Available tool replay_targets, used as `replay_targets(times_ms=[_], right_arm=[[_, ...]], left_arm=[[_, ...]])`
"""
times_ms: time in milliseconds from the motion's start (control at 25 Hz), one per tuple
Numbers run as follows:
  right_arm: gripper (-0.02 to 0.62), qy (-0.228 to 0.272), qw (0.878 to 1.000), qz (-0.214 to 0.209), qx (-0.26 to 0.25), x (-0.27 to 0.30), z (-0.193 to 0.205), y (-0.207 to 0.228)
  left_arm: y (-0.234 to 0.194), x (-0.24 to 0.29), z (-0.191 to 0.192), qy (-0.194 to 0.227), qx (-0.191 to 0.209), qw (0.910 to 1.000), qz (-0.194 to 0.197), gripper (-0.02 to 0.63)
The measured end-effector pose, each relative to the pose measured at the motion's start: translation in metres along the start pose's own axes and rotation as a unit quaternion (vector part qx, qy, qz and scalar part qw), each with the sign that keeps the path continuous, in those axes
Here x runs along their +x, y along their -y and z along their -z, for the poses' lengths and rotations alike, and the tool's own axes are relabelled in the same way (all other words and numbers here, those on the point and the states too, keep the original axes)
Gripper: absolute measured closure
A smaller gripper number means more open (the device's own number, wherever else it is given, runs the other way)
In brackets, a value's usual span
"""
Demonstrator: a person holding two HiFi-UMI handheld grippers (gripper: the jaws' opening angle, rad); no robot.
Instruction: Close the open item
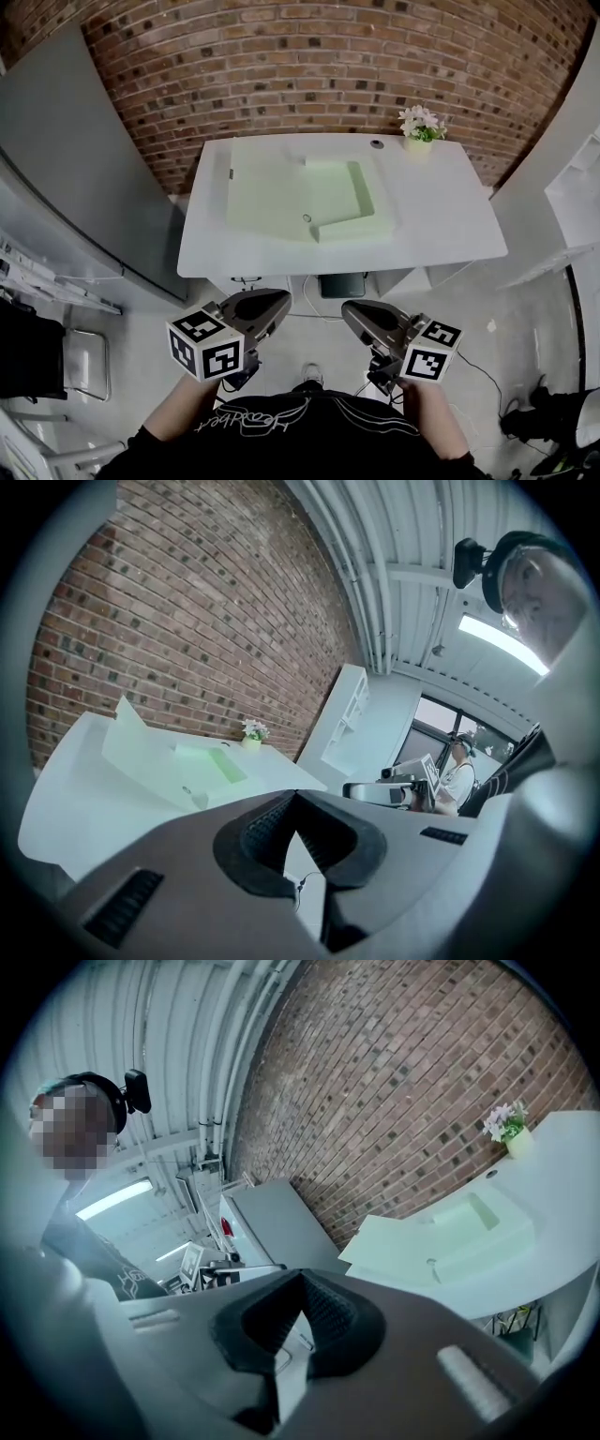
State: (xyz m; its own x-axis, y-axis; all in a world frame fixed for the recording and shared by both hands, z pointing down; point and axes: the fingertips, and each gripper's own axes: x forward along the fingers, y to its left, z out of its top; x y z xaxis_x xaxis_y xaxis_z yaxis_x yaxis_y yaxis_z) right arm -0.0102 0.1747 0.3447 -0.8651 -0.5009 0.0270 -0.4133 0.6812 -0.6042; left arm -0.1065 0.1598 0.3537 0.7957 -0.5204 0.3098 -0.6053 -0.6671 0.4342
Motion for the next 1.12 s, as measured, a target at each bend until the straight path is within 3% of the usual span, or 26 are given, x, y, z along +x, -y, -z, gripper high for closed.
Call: replay_targets(times_ms=[280, 600, 1120], right_arm=[[0.597, -0.003, 1.000, -0.021, 0.004, 0.008, -0.035, 0.049], [0.597, -0.001, 0.999, -0.045, -0.015, 0.011, -0.061, 0.065], [0.597, 0.001, 1.000, -0.021, -0.015, 0.030, -0.071, 0.090]], left_arm=[[-0.027, 0.041, -0.027, -0.007, 0.003, 0.9994, -0.033, 0.604], [-0.032, 0.057, -0.048, 0.006, 0.019, 0.9982, -0.057, 0.604], [-0.072, 0.065, -0.050, 0.012, -0.008, 0.9983, -0.056, 0.604]])
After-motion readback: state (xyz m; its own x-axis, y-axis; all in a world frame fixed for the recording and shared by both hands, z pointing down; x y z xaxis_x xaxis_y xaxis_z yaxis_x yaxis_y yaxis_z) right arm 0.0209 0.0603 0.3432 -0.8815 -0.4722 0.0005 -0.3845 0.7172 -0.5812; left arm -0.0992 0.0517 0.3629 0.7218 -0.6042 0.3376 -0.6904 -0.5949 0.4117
